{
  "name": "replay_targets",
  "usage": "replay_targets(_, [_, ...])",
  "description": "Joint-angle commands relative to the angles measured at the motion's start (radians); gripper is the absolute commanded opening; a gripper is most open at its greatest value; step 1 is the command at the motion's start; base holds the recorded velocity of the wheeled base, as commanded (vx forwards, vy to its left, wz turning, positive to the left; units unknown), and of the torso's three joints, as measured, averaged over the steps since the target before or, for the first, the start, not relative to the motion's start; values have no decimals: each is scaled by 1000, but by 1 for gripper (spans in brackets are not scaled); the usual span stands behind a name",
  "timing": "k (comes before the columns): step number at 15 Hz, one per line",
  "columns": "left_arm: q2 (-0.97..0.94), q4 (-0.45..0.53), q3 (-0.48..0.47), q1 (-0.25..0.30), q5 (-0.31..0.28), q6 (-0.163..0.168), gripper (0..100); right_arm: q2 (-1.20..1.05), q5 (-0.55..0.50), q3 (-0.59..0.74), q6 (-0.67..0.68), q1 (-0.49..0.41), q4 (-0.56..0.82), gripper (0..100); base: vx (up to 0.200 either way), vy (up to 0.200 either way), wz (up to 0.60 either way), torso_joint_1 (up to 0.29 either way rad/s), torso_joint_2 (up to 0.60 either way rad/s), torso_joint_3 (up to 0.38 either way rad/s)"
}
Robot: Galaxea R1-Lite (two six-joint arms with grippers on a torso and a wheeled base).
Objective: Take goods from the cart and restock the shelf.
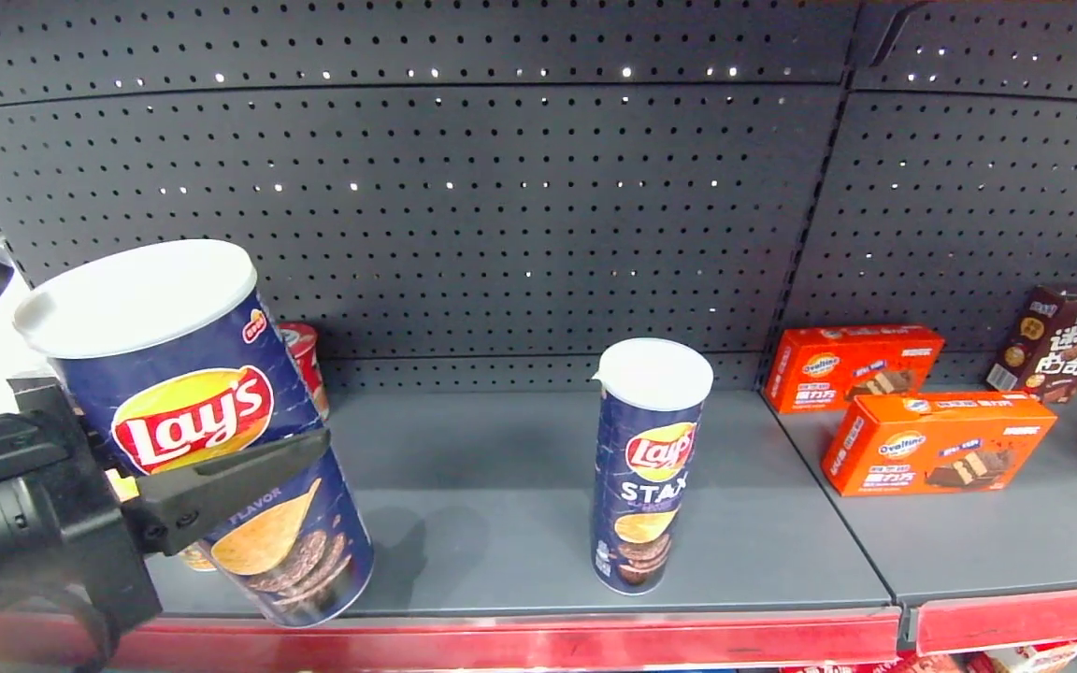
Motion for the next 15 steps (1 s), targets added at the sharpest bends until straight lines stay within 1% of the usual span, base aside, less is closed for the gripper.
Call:
replay_targets(1, [36, 1, -35, 0, 0, 1, 0, 2, 6, 0, 2, 0, -1, 100, 0, 0, 0, 0, 0, 0])
replay_targets(3, [68, -1, -64, 0, -1, 1, 0, 2, 12, 0, 2, 0, -1, 100, 0, 0, 0, 0, 0, 0])
replay_targets(6, [107, -5, -75, 0, -3, 3, 0, 2, 12, -1, 2, 0, -1, 100, 0, 0, 0, 0, 0, 0])
replay_targets(8, [145, -31, -75, 0, -4, 1, 0, 2, 14, -1, 2, 0, -1, 100, 0, 0, 0, 0, 0, 0])
replay_targets(10, [255, -157, -76, 11, -52, -3, 0, 2, 12, 0, 2, 0, -1, 100, 0, 0, 0, 0, 0, 0])
replay_targets(11, [289, -200, -84, 11, -55, -3, 0, 2, 7, 0, 4, 0, -2, 100, 0, 0, 0, 0, 0, 0])
replay_targets(12, [330, -220, -102, 11, -55, -3, 0, 2, 7, 0, 10, 0, -2, 100, 0, 0, 0, 0, 0, 0])
replay_targets(15, [396, -223, -151, 12, -61, -3, 0, 2, 7, 0, 12, 0, -2, 100, 0, 0, 0, 0, 0, 0])
